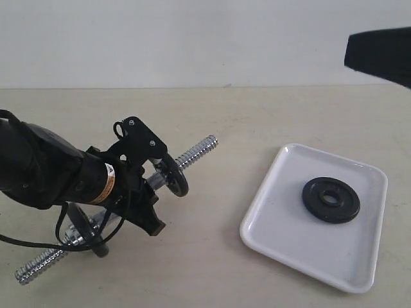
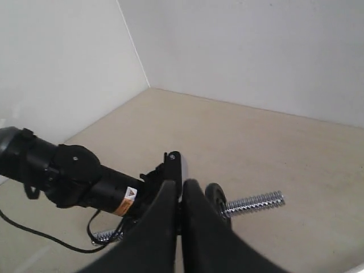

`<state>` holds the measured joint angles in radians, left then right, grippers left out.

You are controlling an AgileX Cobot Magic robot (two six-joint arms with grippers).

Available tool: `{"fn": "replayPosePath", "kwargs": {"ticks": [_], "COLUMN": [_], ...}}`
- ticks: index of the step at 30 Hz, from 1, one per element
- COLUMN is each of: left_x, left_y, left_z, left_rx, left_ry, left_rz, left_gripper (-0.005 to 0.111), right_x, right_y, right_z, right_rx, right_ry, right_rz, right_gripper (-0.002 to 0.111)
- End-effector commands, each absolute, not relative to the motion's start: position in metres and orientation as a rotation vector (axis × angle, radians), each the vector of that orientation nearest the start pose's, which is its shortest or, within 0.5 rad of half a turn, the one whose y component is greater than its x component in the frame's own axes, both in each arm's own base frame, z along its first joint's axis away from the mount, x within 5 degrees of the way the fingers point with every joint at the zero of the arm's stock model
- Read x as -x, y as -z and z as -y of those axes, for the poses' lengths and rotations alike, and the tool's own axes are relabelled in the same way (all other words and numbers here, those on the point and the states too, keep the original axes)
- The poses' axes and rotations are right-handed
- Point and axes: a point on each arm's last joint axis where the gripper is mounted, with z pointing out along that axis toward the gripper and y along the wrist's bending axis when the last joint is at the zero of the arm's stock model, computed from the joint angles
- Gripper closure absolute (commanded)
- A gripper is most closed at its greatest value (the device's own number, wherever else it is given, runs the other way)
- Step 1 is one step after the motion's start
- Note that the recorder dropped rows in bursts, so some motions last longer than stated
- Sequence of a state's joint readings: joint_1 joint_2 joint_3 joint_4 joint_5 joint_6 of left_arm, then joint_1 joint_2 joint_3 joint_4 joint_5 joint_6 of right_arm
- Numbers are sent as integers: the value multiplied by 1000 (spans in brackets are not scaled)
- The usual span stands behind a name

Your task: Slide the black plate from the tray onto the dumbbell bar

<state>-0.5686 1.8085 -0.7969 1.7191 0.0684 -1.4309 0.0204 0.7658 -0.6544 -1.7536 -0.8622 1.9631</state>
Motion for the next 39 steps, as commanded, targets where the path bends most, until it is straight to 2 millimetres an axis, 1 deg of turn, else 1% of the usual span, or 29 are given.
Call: {"fn": "replayPosePath", "kwargs": {"ticks": [1,5,11,16,20,26,30,33,39], "left_x": [-285,-284,-282,-281,-281,-279,-279,-279,-279], "left_y": [-166,-174,-183,-189,-193,-199,-199,-199,-199], "left_z": [171,170,170,169,169,168,168,168,168], "left_rx": [-932,-919,-907,-899,-895,-887,-887,-890,-902], "left_ry": [19,21,26,29,35,38,38,37,30], "left_rz": [-2169,-2146,-2122,-2108,-2096,-2080,-2080,-2079,-2074], "left_gripper": [102,102,102,102,102,102,102,102,102], "right_x": [-135,-135,-141,-156,-171,-192,-202,-205,-206], "right_y": [-344,-343,-342,-327,-316,-301,-295,-293,-293], "right_z": [-69,-69,-66,-65,-64,-58,-53,-50,-47], "right_rx": [516,524,482,455,451,409,386,377,440], "right_ry": [-804,-797,-762,-780,-756,-651,-567,-525,-426], "right_rz": [-1722,-1720,-1729,-1807,-1857,-1916,-1937,-1940,-1914], "right_gripper": [109,109,109,109,109,109,109,109,109]}}
